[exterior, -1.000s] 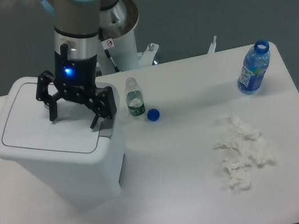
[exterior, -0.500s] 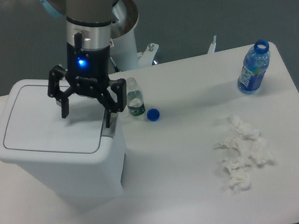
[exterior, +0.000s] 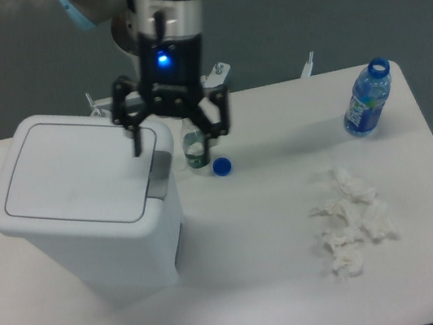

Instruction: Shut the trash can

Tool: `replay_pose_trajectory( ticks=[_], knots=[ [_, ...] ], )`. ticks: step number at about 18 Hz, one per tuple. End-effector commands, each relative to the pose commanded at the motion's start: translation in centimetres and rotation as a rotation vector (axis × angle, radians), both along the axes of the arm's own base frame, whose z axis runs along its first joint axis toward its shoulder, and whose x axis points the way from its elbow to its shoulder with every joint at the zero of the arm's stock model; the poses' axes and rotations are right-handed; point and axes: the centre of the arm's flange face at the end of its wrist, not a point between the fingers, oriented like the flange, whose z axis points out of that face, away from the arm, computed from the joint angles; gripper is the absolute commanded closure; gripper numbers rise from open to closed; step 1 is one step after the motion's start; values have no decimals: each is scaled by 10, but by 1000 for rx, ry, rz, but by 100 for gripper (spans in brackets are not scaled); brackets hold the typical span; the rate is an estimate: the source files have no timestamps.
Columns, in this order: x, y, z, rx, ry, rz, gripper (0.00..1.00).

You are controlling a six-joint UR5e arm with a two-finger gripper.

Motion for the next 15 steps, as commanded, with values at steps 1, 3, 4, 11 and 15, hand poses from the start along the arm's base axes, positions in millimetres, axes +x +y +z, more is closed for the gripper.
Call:
replay_pose_trajectory(
  ticks=[1,3,4,11,15],
  knots=[
    [-12,-3,-7,-27,23,-13,0],
    [-25,-9,-10,-95,100,-40,0],
    [-33,-14,-12,-135,142,-60,0],
    [-86,-58,-38,-375,300,-194,0],
    [-96,-72,-37,-394,317,-206,0]
  ],
)
